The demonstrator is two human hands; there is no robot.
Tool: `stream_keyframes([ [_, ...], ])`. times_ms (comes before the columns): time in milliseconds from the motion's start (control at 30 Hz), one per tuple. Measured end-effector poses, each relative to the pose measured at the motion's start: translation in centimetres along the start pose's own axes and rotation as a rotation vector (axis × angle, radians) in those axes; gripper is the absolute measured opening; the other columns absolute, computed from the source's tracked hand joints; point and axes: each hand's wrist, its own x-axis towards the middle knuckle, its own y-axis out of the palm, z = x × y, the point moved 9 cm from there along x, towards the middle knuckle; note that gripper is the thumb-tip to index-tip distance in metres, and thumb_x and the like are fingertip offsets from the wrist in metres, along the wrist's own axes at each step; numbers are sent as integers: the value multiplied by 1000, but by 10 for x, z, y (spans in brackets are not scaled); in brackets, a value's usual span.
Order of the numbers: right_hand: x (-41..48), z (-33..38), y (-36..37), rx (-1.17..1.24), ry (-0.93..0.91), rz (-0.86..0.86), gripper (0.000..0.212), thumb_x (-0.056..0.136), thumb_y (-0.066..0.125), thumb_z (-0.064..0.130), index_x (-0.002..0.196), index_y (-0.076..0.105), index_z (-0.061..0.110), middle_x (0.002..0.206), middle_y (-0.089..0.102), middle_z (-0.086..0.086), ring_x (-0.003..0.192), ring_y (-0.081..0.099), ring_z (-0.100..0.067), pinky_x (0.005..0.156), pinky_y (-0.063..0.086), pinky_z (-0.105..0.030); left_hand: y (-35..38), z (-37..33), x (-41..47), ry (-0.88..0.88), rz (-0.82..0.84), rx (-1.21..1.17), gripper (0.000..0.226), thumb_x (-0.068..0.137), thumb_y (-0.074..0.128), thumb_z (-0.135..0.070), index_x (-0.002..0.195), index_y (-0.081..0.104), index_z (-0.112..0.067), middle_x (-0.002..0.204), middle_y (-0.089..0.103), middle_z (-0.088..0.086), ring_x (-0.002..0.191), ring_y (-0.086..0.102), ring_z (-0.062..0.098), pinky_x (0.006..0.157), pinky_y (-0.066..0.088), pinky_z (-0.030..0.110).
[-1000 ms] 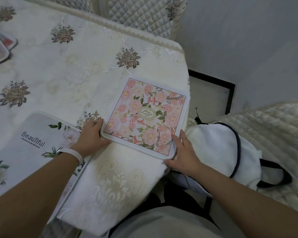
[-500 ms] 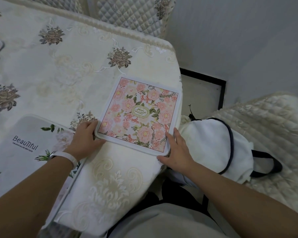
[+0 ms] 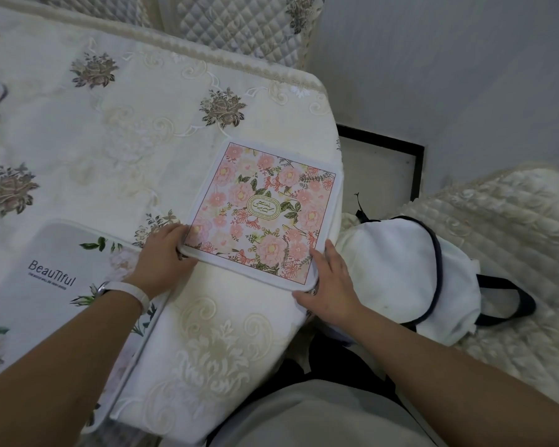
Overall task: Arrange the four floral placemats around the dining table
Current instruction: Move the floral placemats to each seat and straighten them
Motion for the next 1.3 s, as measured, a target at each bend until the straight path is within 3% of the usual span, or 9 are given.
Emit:
stream_keyframes([
  [300,-2,9,-6,-103,0,19,94,80,61,59,153,15,22,163,-1,-8,149,-1,-25,120,13,-42,-2,-3,-11,-84,22,-58,57,75,72,-19,130,59,-11,136,49,16,128,39,35,108,32,47],
  [400,-4,18,-21,-103,-13,-9,79,86,58,54,150,26,18,161,13,-9,148,8,-24,118,15,-39,-10,-14,-29,-117,-17,-141,56,78,63,-29,131,57,-11,137,48,14,130,39,32,105,36,46],
  [467,-5,28,-35,-105,-58,-55,68,90,57,47,146,36,15,156,27,-10,144,19,-25,116,20,-37,-19,-28,-46,-79,-73,-62,53,83,59,-32,131,57,-9,135,52,13,127,44,31,101,41,47],
  [567,-4,55,-55,-146,-199,-101,57,91,57,42,138,48,11,144,44,-9,135,35,-26,112,29,-38,-30,-45,-71,3,-127,139,59,81,50,-46,127,60,-11,126,60,11,114,56,31,91,49,49],
  [767,-15,146,-67,-312,-606,8,58,88,49,54,134,54,19,145,47,-4,135,37,-25,111,33,-46,-70,-46,-128,-171,-232,284,69,81,44,-64,132,55,-19,136,57,3,124,52,27,97,42,49],
  [1067,-70,265,-77,-479,-1041,54,51,95,43,46,138,48,19,147,43,-6,134,37,-27,108,32,-43,-129,-50,-258,-436,-441,382,62,81,38,-58,124,62,-20,130,62,7,119,56,31,93,46,50],
  [1300,-135,324,-30,-504,-1272,147,48,96,41,45,137,49,21,149,41,-8,135,36,-30,108,32,-44,-137,-30,-376,-682,-516,384,58,82,36,-56,121,64,-23,129,62,6,117,56,30,96,43,51],
])
